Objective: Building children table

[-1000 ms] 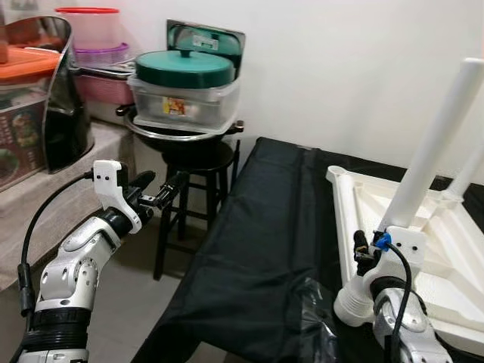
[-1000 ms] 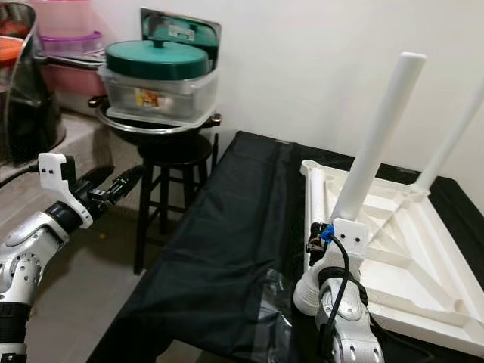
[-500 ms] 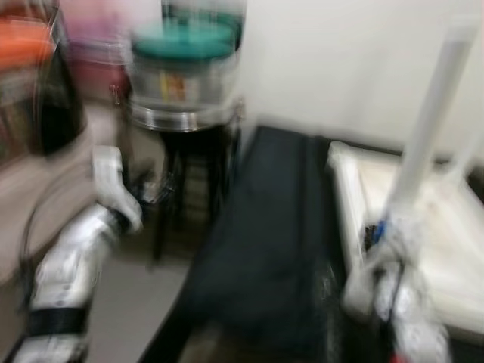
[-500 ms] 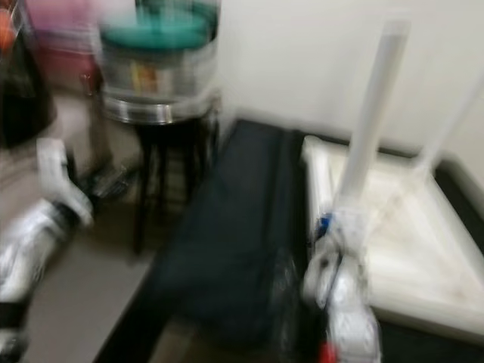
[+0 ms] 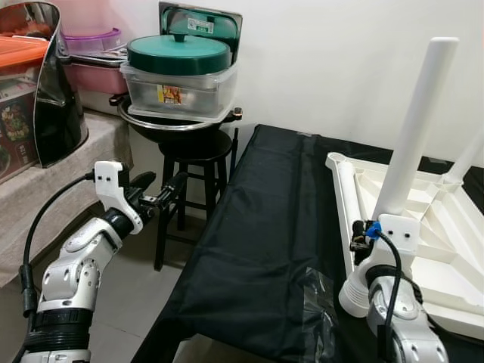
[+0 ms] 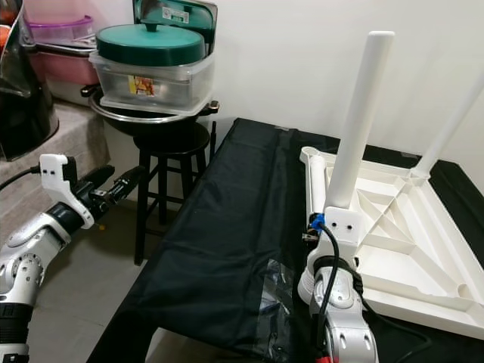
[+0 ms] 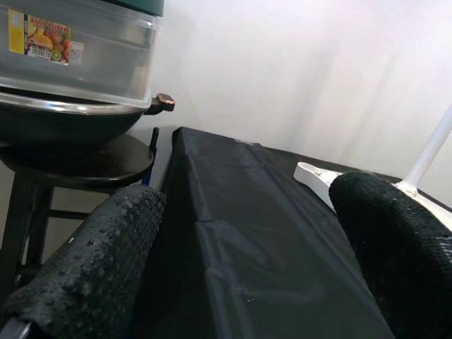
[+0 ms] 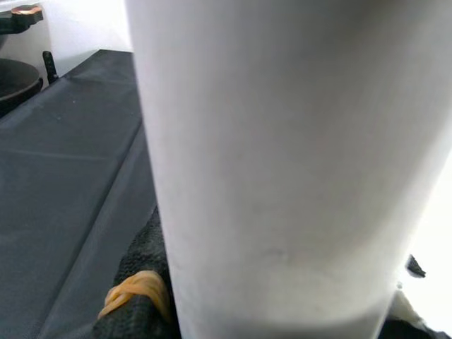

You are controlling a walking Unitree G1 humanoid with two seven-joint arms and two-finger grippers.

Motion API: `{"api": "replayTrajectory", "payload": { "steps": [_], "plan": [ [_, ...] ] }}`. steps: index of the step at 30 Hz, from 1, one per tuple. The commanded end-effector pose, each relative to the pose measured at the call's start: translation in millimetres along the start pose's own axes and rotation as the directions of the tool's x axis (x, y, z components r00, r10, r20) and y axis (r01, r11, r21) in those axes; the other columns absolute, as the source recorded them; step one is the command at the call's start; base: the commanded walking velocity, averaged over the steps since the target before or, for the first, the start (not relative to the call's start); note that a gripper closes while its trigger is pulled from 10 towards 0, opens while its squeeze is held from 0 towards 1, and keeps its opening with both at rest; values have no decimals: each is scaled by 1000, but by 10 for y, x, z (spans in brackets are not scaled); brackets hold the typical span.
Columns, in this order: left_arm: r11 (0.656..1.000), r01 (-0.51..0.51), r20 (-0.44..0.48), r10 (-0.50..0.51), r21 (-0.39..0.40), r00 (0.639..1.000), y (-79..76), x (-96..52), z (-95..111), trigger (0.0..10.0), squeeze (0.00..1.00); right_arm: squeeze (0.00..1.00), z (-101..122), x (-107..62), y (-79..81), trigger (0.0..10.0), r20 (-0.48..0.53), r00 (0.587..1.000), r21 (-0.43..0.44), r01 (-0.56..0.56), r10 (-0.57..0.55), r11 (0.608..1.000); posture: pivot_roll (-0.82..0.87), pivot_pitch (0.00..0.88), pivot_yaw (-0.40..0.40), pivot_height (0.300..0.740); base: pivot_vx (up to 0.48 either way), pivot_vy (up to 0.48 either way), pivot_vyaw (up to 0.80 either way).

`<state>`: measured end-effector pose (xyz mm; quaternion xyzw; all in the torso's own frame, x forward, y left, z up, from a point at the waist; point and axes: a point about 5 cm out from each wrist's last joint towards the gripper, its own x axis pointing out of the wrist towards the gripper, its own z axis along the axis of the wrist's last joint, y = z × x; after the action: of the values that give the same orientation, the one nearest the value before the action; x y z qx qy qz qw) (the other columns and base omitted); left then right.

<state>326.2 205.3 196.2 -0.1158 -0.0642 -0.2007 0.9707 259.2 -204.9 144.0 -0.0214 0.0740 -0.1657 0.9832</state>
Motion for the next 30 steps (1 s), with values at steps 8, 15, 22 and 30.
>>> {"api": "replayTrajectory", "payload": {
  "steps": [8, 15, 22, 30],
  "plan": [
    [1000, 1, -11, -1, -6, 1000, -7, 3, -29, 10000, 0, 0, -481, -8, -94, 3529, -250, 968, -47, 12, -24, 999, 25, 0, -67, 740, 0, 0, 0],
    [1000, 0, -13, -1, -7, 1000, 3, 0, -41, 10000, 0, 745, -442, 0, -108, 10000, -228, 973, -53, 25, -36, 998, 24, 0, -65, 740, 0, 0, 0],
    [1000, 1, -14, -1, -6, 1000, 21, 1, -42, 10000, 0, 0, -215, 14, -103, 10000, -108, 994, -31, 8, -11, 999, 20, 0, -60, 740, 0, 0, 0],
    [1000, 0, -16, 0, -4, 1000, 29, 6, -43, 10000, 0, 0, -195, 7, -93, 10000, -90, 995, -18, -38, 36, 999, 19, 0, -60, 740, 0, 0, 0]
  ]
}}
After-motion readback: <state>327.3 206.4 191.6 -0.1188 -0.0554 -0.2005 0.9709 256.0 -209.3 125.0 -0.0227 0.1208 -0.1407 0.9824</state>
